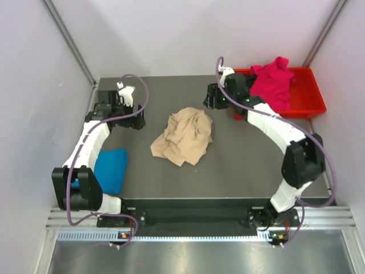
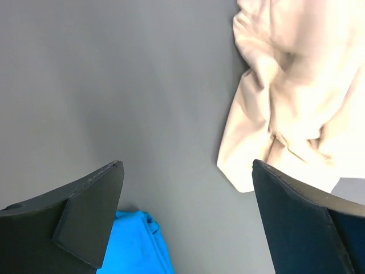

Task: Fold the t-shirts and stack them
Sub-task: Move the tshirt to the center of the board, then flatten the tshirt out

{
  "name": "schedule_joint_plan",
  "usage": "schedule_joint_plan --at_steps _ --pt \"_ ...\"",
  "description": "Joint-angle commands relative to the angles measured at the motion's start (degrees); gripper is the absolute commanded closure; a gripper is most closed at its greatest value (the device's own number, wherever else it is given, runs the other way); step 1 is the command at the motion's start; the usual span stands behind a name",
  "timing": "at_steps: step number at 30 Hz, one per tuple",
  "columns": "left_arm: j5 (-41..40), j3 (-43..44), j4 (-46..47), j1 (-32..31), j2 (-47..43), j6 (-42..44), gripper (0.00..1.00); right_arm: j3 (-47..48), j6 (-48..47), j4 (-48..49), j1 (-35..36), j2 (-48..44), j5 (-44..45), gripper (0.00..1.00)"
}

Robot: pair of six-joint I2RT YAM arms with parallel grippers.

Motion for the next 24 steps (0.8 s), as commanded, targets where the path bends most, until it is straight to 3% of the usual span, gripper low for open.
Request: schedule_joint_plan --at_steps 1,3,6,10,15,19,20,21,24 --pt "2.83 -1.28 2.09 0.03 1.12 0.49 0.01 7.74 -7.79 -14.20 -2.14 3.20 25.73 0.38" --pt "1.35 -1.63 1.82 -1.89 2.69 1.63 0.05 8.37 -8.86 -15.82 -1.87 2.43 26.69 0.36" --pt "-1.90 -2.41 0.77 -6.19 4.98 3.92 0.16 0.22 -9.48 -9.80 -0.56 -3.63 17.05 0.34" --pt "-5.69 -5.75 2.34 -11.56 7.27 6.47 0.11 -13.40 -1.50 -1.61 2.69 -10.93 7.63 0.29" --pt "-6.13 -7.52 3.05 -14.90 12.88 6.30 0.13 -28.53 9.58 7.00 8.13 -13.49 7.26 0.27" --pt "-6.49 -8.13 2.97 -16.67 14.92 7.26 0.28 -31.79 15.11 13.24 11.31 -8.84 1.75 0.28" --pt "-5.70 -8.39 2.70 -16.76 15.09 7.35 0.39 -32.06 16.00 14.22 11.75 -6.74 1.03 0.30" --pt "-5.43 -8.40 2.53 -16.84 15.18 7.53 0.43 -32.41 16.88 16.06 11.84 -5.85 0.67 0.31" --pt "-5.08 -8.05 1.38 -16.84 15.97 7.62 0.63 -33.03 18.91 18.71 11.84 -3.03 -0.30 0.44"
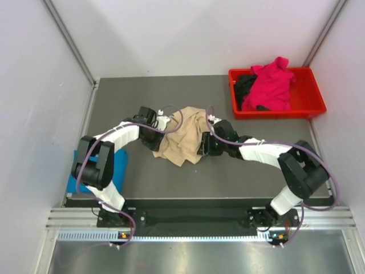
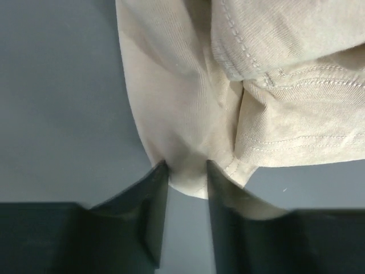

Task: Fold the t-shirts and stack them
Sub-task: Flatten the tshirt out

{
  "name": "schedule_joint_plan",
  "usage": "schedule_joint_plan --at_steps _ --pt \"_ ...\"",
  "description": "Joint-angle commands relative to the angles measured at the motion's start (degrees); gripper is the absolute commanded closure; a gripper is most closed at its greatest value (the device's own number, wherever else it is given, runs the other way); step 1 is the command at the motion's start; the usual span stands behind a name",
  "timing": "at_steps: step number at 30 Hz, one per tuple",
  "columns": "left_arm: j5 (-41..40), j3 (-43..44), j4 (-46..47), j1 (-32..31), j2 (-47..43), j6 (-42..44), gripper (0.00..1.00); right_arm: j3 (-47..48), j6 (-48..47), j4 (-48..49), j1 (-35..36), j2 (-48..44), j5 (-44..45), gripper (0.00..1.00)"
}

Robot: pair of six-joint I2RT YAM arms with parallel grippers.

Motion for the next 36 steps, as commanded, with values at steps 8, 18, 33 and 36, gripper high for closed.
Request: schedule_joint_plan --at_steps 8,18,33,36 --pt "-0.20 1.53 -2.19 0.25 -1.11 1.35 1.00 3.35 2.90 6.66 -0.88 0.96 -2.39 1.00" --pt "7.17 13.56 -16.24 16.86 -18.43 4.51 1.00 9.59 -5.96 -10.03 -3.26 -22.05 -1.87 1.00" --pt "1.90 22.02 -18.50 27.50 -27.14 5.75 1.00 10.92 -9.14 -24.81 -5.36 -44.59 17.20 1.00" --pt "3.74 19.56 -10.93 27.41 -25.13 4.17 1.00 9.78 -10.10 -20.95 -8.35 -40.64 16.68 1.00"
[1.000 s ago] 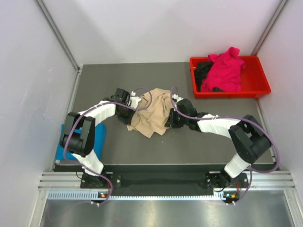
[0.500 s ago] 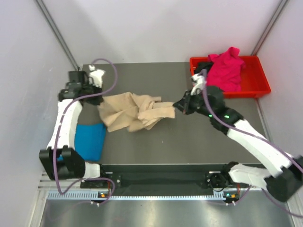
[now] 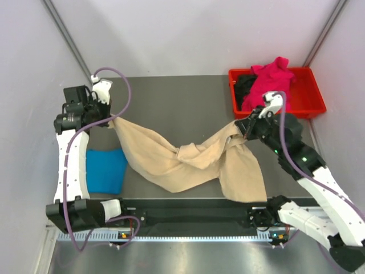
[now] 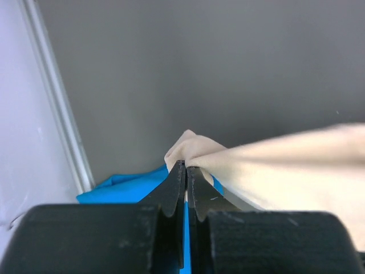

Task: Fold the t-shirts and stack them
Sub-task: Flatten the tshirt out

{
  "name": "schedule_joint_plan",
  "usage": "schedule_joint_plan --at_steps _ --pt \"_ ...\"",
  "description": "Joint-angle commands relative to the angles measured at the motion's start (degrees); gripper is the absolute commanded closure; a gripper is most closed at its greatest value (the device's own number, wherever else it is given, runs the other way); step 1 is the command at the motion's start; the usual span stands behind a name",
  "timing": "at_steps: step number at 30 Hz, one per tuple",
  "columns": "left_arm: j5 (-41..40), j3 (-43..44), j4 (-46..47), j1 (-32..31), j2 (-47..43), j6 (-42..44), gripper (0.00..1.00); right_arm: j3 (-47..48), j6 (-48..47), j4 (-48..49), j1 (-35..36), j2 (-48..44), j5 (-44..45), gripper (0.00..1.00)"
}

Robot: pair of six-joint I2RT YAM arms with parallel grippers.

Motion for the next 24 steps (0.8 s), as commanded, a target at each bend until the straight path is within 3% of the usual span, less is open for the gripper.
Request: schedule_joint_plan --at_steps 1,6,11,12,13,14,15,17,20,24 --pt "-0.30 -1.82 12.60 0.26 3.40 -2.83 1.00 -1.79 -2.11 2.46 -3.70 6.75 3.55 1.00" --pt "-5.30 3.53 21.47 0.18 15.87 -7.31 1.00 -1.18 -1.50 13.54 -12.05 19.94 -0.68 1.00" --pt "-8.73 14.07 26.75 -0.96 31.93 -9.95 1.00 8.03 -2.54 18.03 -14.60 38.92 -2.09 1.00" --pt "-12.48 21.05 27.46 -2.27 38.41 -10.48 0.91 16.93 -2.81 17.08 -14.87 48.86 -4.52 0.94" --pt "-12.51 21.12 27.46 -2.72 40.39 -10.48 0.91 17.02 -2.81 16.37 -14.87 48.96 -4.55 0.94" --pt "-13.30 22.77 27.29 -2.99 42.07 -10.31 0.83 19.19 -3.16 15.41 -14.87 50.97 -4.29 0.85" --pt "-14.18 25.31 27.03 -3.34 43.65 -9.70 0.58 23.48 -3.60 14.00 -14.96 54.03 -2.80 0.63" --pt "-12.36 26.21 25.63 -3.87 45.07 -9.08 0.44 26.06 -4.74 9.70 -14.87 55.29 0.52 0.47" --pt "-7.61 20.70 24.21 -4.66 39.38 -7.33 0.42 22.04 -5.89 9.68 -14.87 51.00 2.04 0.40" --pt "0.92 0.27 24.39 -7.02 25.85 2.13 0.44 10.73 -6.59 6.53 -14.61 42.05 3.27 0.36"
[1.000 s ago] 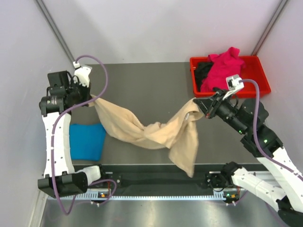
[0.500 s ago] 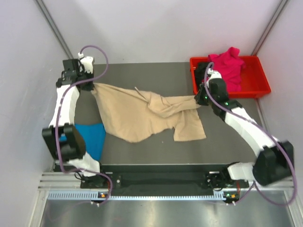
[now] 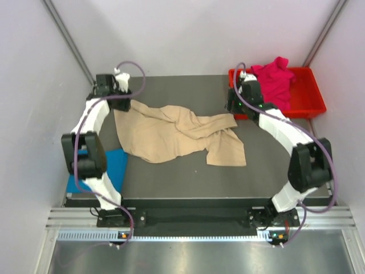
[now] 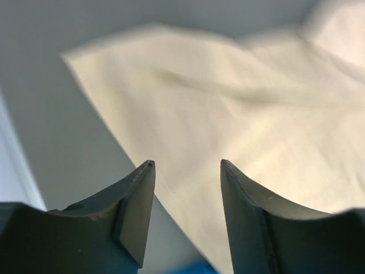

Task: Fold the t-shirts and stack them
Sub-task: Flatten the tshirt out

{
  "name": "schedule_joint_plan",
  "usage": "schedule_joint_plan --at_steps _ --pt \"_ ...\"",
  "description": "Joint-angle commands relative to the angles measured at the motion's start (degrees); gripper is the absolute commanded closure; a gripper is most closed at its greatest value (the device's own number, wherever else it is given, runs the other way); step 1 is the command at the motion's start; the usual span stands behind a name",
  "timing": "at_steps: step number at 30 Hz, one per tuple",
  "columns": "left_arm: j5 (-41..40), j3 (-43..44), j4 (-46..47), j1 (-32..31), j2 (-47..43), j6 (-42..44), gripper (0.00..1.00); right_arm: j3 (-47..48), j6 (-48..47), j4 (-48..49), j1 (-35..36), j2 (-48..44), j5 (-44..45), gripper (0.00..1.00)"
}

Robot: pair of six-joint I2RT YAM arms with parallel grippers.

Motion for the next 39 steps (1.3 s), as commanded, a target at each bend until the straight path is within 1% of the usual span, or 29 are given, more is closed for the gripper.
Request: schedule_joint_plan --at_steps 1,2,3,4,6,7,9,11,13,14,16,18,19,20,22,23,25,26,27,30,32,33,35,36,38,39 --pt "8.40 -13.44 -0.77 -3.40 -17.10 9.46 0.46 -7.51 -1.61 -5.12 0.12 -9.05 2.20 0.35" --pt "8.15 -17.05 -0.95 -4.46 -19.59 13.14 0.47 -9.53 -1.09 -5.57 0.30 -10.20 2.03 0.35" --pt "7.63 -23.35 -1.91 -5.51 -24.05 14.83 0.48 -13.47 -0.99 -5.92 0.65 -12.29 1.68 0.34" --pt "7.54 -26.20 -2.61 -8.31 -25.92 16.41 0.49 -15.16 -0.56 -6.89 1.18 -13.10 1.68 0.34" --pt "7.80 -33.21 -5.24 -10.96 -30.31 20.89 0.49 -19.72 -0.03 -7.25 1.79 -15.20 1.94 0.32" --pt "9.37 -34.82 -6.73 -12.89 -30.95 22.13 0.47 -21.05 0.67 -7.16 2.32 -15.74 1.85 0.32" --pt "10.87 -37.81 -8.76 -13.08 -30.61 23.81 0.45 -24.82 1.03 -6.20 2.94 -16.36 2.03 0.29" --pt "11.05 -40.54 -5.71 -13.52 -30.69 23.28 0.43 -26.59 1.12 -4.96 3.29 -15.49 2.81 0.27" --pt "10.53 -44.32 -1.94 -14.83 -31.21 23.46 0.41 -28.09 1.03 -4.52 3.29 -13.03 3.26 0.27" --pt "10.35 -45.37 -1.05 -15.54 -31.39 24.41 0.38 -28.97 1.12 -4.17 3.29 -12.24 2.30 0.27" --pt "9.30 -48.19 0.89 -17.90 -31.74 25.30 0.37 -30.02 1.73 -2.69 3.29 -10.65 0.98 0.28" --pt "6.67 -49.95 3.27 -20.71 -31.31 26.09 0.37 -31.08 2.08 -1.63 3.29 -9.42 0.01 0.34" --pt "5.96 -50.30 3.53 -21.51 -31.13 26.44 0.37 -31.43 2.43 -1.36 3.38 -9.15 -0.25 0.39" --pt "5.61 -50.66 3.62 -22.21 -30.87 27.05 0.37 -31.70 2.52 -1.10 3.29 -8.89 -0.52 0.55" --pt "4.90 -51.71 3.80 -23.19 -30.25 27.94 0.37 -32.49 2.96 -0.31 3.38 -8.89 -1.22 0.70" --pt "4.38 -52.06 4.06 -23.36 -29.99 28.55 0.37 -33.01 3.05 -0.13 3.38 -9.06 -1.48 0.82" --pt "1.67 -52.94 5.64 -23.36 -28.85 28.73 0.39 -33.02 3.14 -0.39 3.46 -10.03 -1.75 0.92" --pt "0.60 -53.47 6.34 -23.36 -28.50 29.17 0.39 -32.67 3.14 -0.74 3.29 -10.64 -1.58 1.00" --pt "-0.45 -53.73 7.83 -23.36 -27.62 29.26 0.41 -32.49 3.05 -1.44 3.29 -12.04 -1.40 1.00" --pt "-3.18 -54.35 10.30 -23.36 -26.30 29.35 0.48 -31.17 2.70 -3.89 2.77 -16.42 0.44 1.00" --pt "-5.11 -54.09 11.09 -23.36 -25.86 28.39 0.55 -30.30 2.17 -5.48 1.36 -19.16 1.41 1.00" --pt "-5.99 -53.74 11.35 -23.36 -25.42 28.03 0.58 -29.77 1.91 -6.19 0.57 -22.04 1.59 1.00" --pt "-6.87 -53.91 11.97 -23.36 -24.89 28.20 0.61 -28.98 1.30 -8.03 -1.62 -24.78 1.24 1.00" --pt "-6.79 -54.26 11.97 -23.36 -24.45 28.29 0.62 -28.71 1.12 -9.34 -2.24 -27.32 0.72 1.00" --pt "-6.62 -54.70 12.32 -23.36 -23.92 27.94 0.63 -27.75 0.59 -10.49 -3.65 -29.44 -0.25 1.00" --pt "-6.70 -54.62 12.32 -23.36 -23.23 27.77 0.69 -27.48 0.50 -11.63 -4.00 -31.37 -0.52 1.00"
